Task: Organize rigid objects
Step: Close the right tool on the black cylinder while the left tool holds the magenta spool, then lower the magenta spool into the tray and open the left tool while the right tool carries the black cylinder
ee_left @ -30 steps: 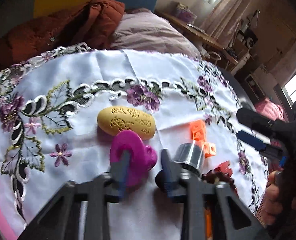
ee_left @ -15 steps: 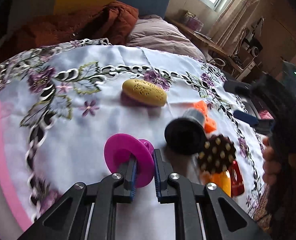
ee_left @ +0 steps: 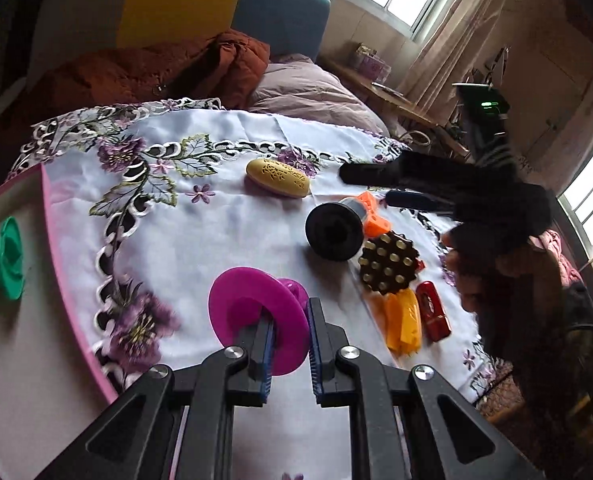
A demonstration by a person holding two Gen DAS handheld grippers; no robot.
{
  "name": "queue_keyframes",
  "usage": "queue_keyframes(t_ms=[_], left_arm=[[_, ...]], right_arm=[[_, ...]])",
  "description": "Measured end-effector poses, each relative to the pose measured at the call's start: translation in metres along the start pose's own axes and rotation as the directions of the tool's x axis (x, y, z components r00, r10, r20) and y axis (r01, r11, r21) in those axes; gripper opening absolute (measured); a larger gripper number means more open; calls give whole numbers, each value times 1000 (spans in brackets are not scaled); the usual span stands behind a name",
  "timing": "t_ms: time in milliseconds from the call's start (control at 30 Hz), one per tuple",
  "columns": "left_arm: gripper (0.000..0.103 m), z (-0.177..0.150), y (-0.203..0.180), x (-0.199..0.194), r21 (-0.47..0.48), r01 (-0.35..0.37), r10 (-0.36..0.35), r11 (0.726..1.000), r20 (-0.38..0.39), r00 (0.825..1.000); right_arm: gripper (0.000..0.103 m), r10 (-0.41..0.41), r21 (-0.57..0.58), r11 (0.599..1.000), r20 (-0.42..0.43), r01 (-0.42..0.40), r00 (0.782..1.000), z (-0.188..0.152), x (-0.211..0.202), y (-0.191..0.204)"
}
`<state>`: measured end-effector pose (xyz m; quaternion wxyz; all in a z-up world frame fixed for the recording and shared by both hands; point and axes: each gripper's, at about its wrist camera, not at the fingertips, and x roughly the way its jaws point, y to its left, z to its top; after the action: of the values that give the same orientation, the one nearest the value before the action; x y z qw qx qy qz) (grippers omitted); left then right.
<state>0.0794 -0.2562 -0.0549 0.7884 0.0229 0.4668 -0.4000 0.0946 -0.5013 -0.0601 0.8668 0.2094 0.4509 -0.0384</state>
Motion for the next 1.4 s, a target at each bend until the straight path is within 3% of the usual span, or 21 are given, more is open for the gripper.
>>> queue_keyframes(t_ms=[233, 267, 333, 500, 633, 733, 1033, 1300, 1400], left_arm=[[13, -12, 5, -29, -32, 23, -22, 999, 34, 999], [13, -13, 5, -31, -33, 24, -22, 999, 36, 999], [13, -15, 6, -38, -34, 27, -25, 999, 46, 999], [13, -25, 8, -58, -24, 7, -5, 1000, 79, 997], [13, -32, 15, -73, -41, -6, 11, 999, 106, 994], [13, -39, 21, -83, -61, -15, 22, 998, 120, 992], [13, -65, 58, -119, -156, -91, 115, 984, 153, 982], [13, -90, 121, -150, -325, -184, 243, 928, 150, 958], [13, -91, 136, -153, -371, -175, 246, 912, 153, 957]], right_arm=[[100, -110, -217, 974, -174, 71, 979, -1, 39, 20], [76, -165, -250, 961, -179, 117, 970, -4, 45, 22], [73, -216, -280, 946, -174, 162, 961, -8, 51, 27], [73, -168, -266, 955, -123, 131, 978, -20, 39, 46], [73, -34, -248, 969, -160, -7, 987, -43, 40, 70], [73, -122, -333, 940, -128, 73, 984, -63, 44, 89], [72, -148, -340, 934, -86, 111, 985, -60, 44, 89], [72, -185, -372, 919, -102, 135, 977, -63, 50, 93], [71, -193, -371, 917, -90, 147, 977, -64, 50, 95]])
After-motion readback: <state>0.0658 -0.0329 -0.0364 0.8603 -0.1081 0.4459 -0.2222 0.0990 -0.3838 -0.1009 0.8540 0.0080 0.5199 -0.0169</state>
